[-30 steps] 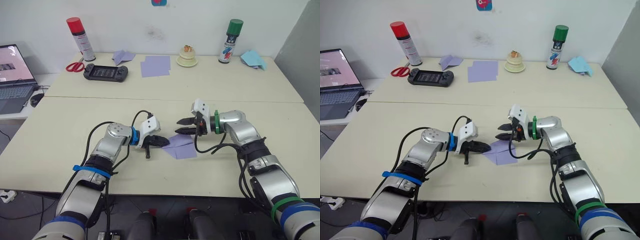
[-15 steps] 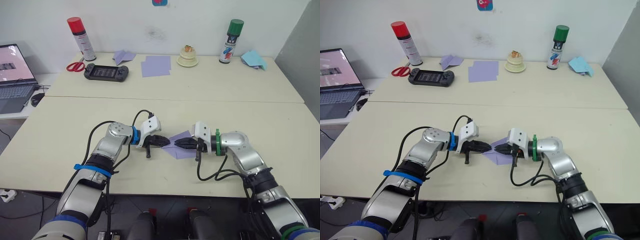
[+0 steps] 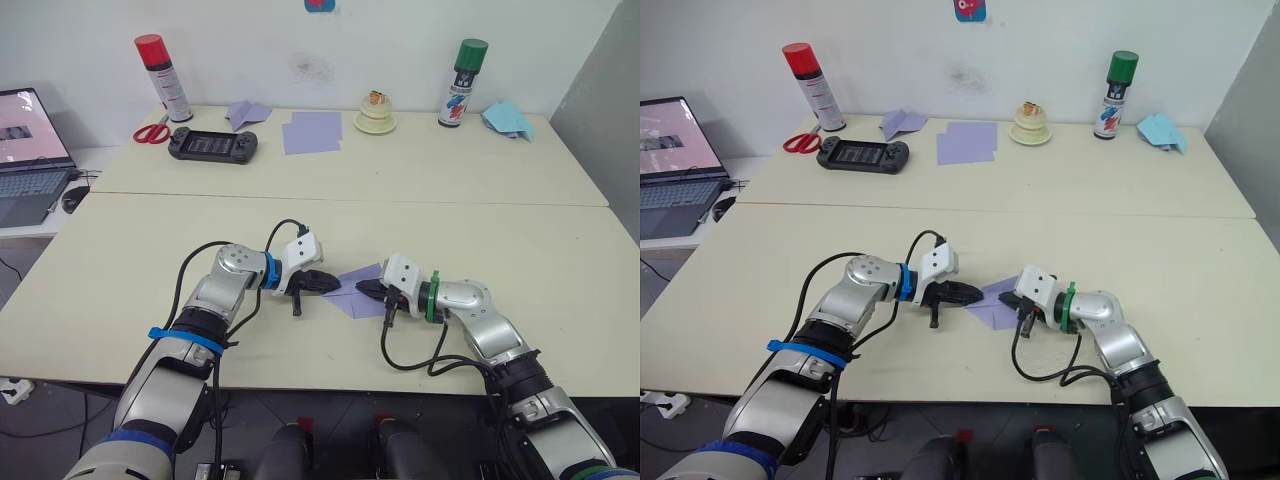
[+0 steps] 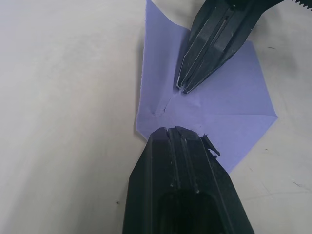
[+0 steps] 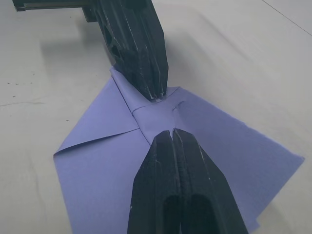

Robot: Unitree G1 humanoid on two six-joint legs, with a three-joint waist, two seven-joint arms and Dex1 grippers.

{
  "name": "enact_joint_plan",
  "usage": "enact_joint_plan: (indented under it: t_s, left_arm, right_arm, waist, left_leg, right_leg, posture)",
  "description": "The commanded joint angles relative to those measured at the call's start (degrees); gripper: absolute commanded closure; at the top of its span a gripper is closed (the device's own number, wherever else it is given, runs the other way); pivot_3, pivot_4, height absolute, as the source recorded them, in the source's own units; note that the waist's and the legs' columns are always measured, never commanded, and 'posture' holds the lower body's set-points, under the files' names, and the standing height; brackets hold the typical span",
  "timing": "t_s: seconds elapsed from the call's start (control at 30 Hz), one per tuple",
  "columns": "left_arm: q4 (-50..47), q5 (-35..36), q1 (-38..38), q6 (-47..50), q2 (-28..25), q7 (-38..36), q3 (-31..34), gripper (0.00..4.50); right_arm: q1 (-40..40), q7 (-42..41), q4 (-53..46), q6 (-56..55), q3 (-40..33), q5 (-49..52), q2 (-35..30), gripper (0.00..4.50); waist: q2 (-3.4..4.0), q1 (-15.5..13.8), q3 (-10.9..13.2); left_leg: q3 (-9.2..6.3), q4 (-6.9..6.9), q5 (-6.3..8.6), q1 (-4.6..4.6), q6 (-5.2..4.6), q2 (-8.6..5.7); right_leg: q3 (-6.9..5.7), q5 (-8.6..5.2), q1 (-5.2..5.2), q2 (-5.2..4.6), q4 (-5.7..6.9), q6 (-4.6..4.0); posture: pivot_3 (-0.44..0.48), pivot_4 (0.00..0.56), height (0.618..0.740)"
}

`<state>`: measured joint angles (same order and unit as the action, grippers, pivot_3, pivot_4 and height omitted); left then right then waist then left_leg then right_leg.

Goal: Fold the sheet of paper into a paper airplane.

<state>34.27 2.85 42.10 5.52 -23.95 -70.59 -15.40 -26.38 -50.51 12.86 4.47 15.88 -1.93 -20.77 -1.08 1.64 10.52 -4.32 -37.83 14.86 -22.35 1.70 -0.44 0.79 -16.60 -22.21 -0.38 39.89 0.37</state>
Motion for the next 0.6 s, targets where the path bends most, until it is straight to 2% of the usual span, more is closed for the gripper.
enact_joint_plan:
  t_s: [0.03, 0.6]
  left_arm:
    - [0.6, -1.1, -0.2, -0.2, 0.1, 0.1, -0.6, 4.50]
    - [2.0, -1.4, 0.6, -0.9, 0.9, 0.3, -0.7, 4.50]
  right_arm:
    - [1.5, 1.1, -1.0, 2.9, -0.3, -0.7, -1.4, 4.46]
    - [4.6, 3.6, -4.8, 7.0, -5.3, 1.9, -6.1, 4.46]
  waist:
    - [0.00, -0.1, 0.0]
    - [-0.01, -0.2, 0.0]
  left_leg:
    - [0.00, 0.00, 0.00, 0.00, 0.00, -0.01]
    - [-0.02, -0.05, 0.00, 0.02, 0.00, -0.03]
  right_leg:
    - [0.00, 0.00, 0.01, 0.00, 0.00, 0.00]
    - [-0.02, -0.11, 0.08, -0.01, -0.01, 0.23]
  posture:
    - [0.000, 0.150, 0.740]
    - [0.000, 0.150, 0.740]
